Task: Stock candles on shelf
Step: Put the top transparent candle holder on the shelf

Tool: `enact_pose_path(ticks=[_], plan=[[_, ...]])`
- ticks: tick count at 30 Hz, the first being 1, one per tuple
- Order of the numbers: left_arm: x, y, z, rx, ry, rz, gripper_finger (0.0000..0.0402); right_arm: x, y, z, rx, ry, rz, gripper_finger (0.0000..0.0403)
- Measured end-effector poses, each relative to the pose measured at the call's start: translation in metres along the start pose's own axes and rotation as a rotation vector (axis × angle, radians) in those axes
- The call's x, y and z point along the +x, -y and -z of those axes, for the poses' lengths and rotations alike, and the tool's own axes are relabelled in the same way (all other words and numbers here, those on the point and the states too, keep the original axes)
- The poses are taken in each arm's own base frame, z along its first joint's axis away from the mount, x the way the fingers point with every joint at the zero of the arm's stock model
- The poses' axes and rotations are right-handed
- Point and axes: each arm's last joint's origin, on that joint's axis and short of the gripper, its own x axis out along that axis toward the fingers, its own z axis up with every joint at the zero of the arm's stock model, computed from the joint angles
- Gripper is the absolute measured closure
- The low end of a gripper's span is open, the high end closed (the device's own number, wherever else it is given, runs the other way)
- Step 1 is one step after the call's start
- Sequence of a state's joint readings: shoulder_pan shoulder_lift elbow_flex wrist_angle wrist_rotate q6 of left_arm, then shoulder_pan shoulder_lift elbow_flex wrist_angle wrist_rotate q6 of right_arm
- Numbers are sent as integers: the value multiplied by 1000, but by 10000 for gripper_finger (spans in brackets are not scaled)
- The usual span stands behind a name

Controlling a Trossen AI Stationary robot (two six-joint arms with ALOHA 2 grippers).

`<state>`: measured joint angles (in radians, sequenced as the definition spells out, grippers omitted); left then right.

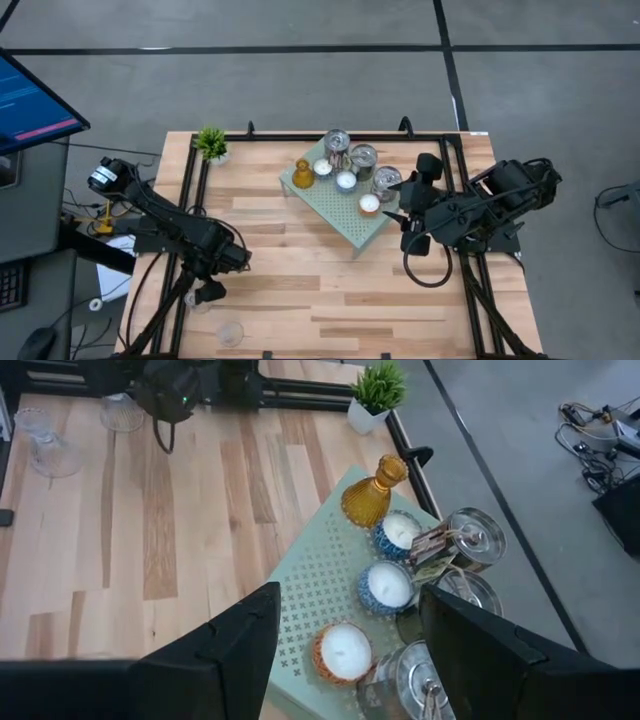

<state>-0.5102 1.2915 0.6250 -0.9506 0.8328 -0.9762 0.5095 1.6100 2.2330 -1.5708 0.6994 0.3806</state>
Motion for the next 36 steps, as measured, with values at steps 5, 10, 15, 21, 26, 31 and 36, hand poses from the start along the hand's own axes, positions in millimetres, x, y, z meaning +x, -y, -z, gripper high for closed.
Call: enact_pose_path(ticks=[5,10,15,21,26,31,36], plan=[[2,1,0,-11,28,-16,108,0,0,0,-14,0,0,173],[5,3,2,-33,44,-40,108,0,0,0,-15,0,0,173],[8,5,3,-19,35,-41,108,0,0,0,-15,0,0,173],[16,9,-4,-23,22,-51,108,0,0,0,-15,0,0,173],[21,9,-6,-15,-16,-64,108,0,0,0,-15,0,-1,173],[21,9,-6,-9,-22,-60,126,0,0,0,-15,-1,-3,173],[21,9,-6,-9,-20,-61,179,0,0,0,-15,-1,-4,173]])
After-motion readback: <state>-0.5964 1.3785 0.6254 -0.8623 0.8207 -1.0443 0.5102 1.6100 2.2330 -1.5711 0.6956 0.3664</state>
